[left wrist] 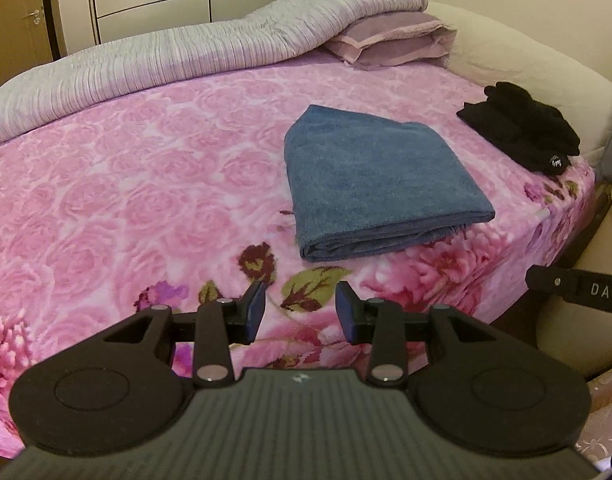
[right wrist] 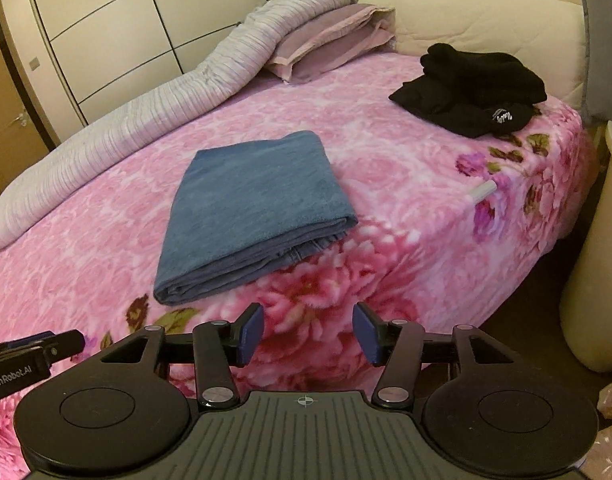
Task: Fold clothes
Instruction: 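Move both open grippers to the edges of the folded jeans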
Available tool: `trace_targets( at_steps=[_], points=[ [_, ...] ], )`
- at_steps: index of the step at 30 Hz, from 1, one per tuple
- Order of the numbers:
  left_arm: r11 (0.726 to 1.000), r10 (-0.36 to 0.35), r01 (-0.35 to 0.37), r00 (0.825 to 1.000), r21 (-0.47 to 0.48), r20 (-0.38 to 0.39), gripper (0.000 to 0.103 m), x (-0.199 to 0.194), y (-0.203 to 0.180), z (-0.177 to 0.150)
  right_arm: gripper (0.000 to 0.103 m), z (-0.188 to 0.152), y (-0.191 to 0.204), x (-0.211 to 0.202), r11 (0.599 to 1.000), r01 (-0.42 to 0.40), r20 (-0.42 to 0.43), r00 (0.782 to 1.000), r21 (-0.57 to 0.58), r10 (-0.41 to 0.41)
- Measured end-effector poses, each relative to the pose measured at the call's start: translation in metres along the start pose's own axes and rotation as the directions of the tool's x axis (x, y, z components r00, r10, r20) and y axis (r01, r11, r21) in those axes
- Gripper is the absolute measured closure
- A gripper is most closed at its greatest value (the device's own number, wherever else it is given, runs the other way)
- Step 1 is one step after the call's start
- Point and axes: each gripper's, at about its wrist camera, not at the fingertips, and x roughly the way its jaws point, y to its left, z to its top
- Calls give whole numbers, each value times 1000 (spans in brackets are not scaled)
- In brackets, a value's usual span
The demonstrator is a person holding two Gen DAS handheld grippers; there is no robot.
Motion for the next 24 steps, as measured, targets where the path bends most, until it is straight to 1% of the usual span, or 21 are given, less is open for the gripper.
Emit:
trace_targets(
  at_steps=[7, 11, 14, 16, 19, 24],
  points=[
    [1000, -13, 13, 1000, -7, 3, 68, -1, 4, -2, 48, -4, -2, -8, 1000, 15, 7, 1000, 11, -15],
    [1000, -20, 20, 1000, -12, -9, 68, 3, 6, -3, 48, -5, -5, -4, 1000, 20, -5, 1000, 20, -20],
    [999, -44, 43, 999, -29, -21, 68, 8, 10, -4, 48, -5, -9, 2, 999, 19, -20, 1000, 36, -19],
    [996, -73, 71, 997, -60, -32, 66, 14, 15, -5, 48, -7, -15, 8, 998, 11, -31, 999, 63, -10],
    [988, -107, 100, 992, -115, -60, 65, 28, 26, -6, 47, -9, -29, 18, 992, -5, -51, 999, 128, 11],
    [973, -148, 125, 983, -196, -107, 65, 55, 43, -4, 46, -9, -62, 39, 964, -20, -84, 996, 267, 44]
  ],
)
